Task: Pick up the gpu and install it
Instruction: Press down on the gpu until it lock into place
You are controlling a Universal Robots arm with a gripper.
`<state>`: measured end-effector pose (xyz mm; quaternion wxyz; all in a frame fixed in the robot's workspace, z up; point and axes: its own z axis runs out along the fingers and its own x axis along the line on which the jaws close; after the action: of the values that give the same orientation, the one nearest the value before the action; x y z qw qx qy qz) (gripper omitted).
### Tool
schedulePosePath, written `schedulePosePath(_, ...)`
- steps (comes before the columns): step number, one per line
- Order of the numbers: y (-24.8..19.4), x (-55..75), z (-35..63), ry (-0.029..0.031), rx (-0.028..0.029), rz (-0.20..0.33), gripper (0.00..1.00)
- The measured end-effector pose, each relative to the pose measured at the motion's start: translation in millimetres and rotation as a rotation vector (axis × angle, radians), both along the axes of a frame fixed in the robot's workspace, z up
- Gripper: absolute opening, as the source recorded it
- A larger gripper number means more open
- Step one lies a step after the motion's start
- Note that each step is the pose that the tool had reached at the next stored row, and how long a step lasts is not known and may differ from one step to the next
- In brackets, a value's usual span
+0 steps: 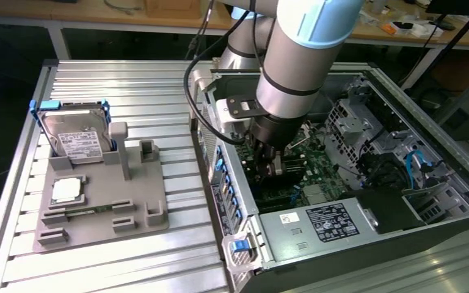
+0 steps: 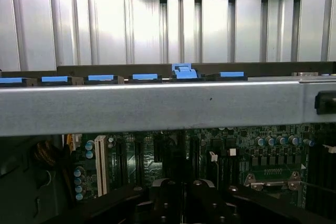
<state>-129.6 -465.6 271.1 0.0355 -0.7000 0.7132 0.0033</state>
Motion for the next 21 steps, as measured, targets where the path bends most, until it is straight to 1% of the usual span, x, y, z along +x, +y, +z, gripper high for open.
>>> schedulePosePath(7, 0.1, 0.1, 0.7, -0.0005, 0.0009, 0.0, 0.1)
schedulePosePath(9, 0.2, 0.0, 3.3, -0.0009, 0.0028, 0.0, 0.1)
schedulePosePath(12, 0.2, 0.0, 8.7, -0.0003, 0.0028, 0.0, 0.1)
schedulePosePath(18, 0.2, 0.0, 12.7, 0.0002, 0.0038, 0.0, 0.1)
schedulePosePath(19, 0.2, 0.2, 12.9, 0.0023, 0.0042, -0.001, 0.1)
schedulePosePath(20, 0.2, 0.5, 13.1, 0.0073, 0.0041, -0.001, 0.1)
schedulePosePath(21, 0.2, 0.6, 13.3, 0.0138, 0.0039, -0.003, 0.1)
